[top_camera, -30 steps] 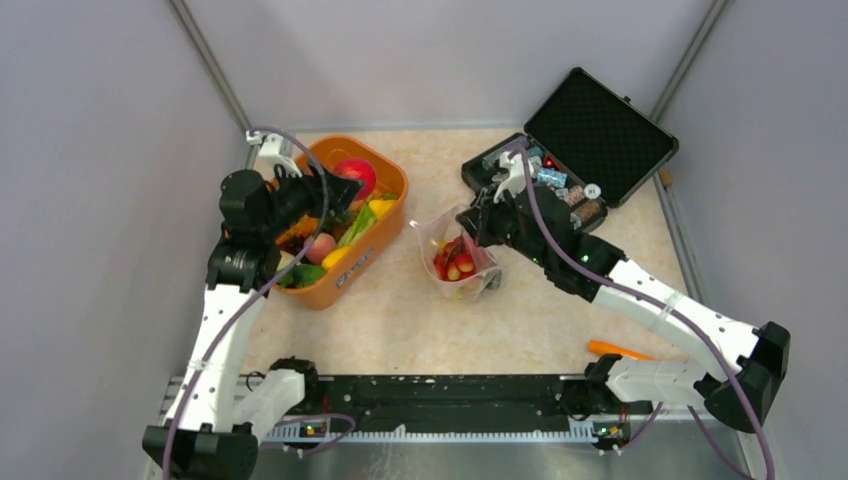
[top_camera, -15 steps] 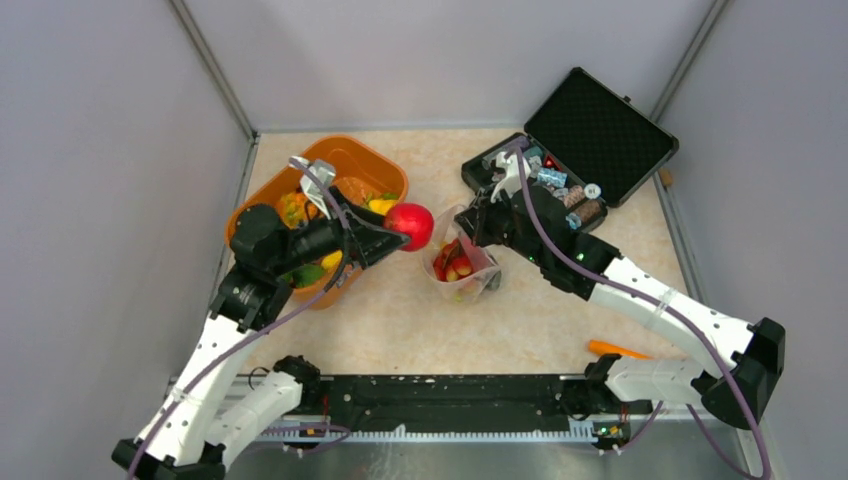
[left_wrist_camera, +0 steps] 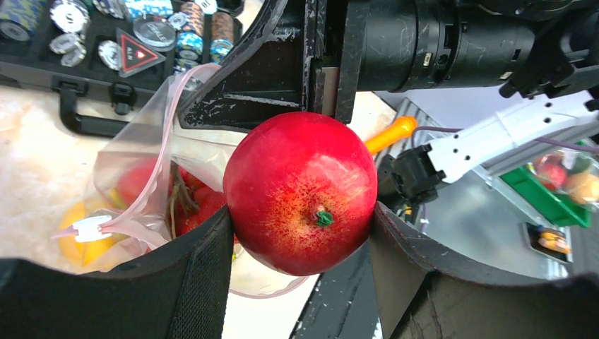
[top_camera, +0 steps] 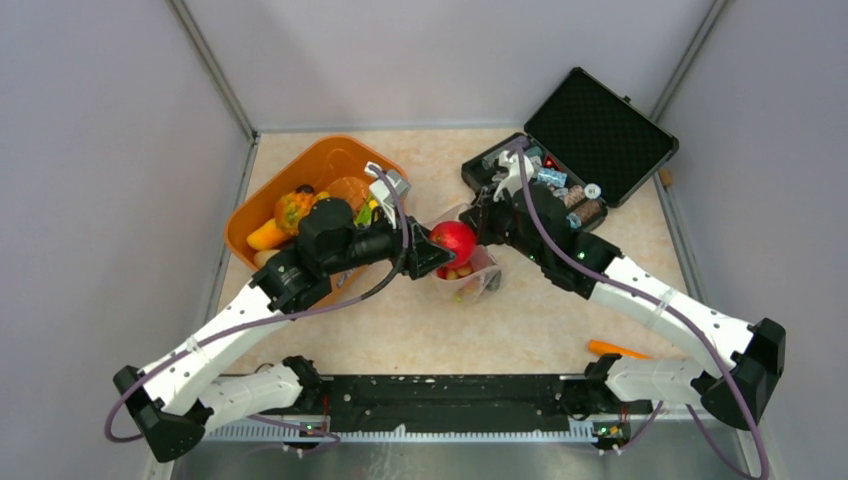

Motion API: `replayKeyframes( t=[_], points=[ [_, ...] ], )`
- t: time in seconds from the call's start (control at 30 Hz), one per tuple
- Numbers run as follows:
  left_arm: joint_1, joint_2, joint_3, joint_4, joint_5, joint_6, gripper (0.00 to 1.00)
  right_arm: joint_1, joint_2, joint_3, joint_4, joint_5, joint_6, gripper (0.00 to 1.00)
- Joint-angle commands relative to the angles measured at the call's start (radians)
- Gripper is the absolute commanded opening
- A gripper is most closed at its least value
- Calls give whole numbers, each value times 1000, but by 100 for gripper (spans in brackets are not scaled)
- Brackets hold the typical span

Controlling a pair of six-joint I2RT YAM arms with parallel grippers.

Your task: Place the food in the zip-top bag and seal the zipper

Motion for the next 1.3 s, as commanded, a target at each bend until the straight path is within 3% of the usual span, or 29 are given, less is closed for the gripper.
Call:
replayKeyframes(
  t=[0.0, 0.33, 0.77, 0.83, 0.93, 1.1, 1.2, 1.27],
  points=[
    [-70, 36, 59, -5, -198, 81, 9, -2, -27, 22, 52, 3, 14, 0],
    [-107, 107, 107, -126, -320, 126, 11, -3, -68, 4, 58, 42, 9, 0],
    [-110, 98, 86, -103, -400, 116, 14, -3, -87, -1, 61, 25, 11, 0],
    [-110, 112, 108, -141, -494, 104, 15, -2, -89, -2, 66, 6, 9, 0],
    [-110, 109, 113, -166, -559, 133, 21, -3, -92, 7, 73, -19, -1, 0],
    [-110, 108, 123, -182, -552, 162, 32, -2, -96, 18, 84, -52, -2, 0],
    [-110, 126, 154, -223, -548, 156, 50, -2, -94, 15, 96, -59, 9, 0],
    [-110, 137, 178, -245, -527, 153, 54, -2, -94, 13, 94, -50, 17, 0]
  ],
)
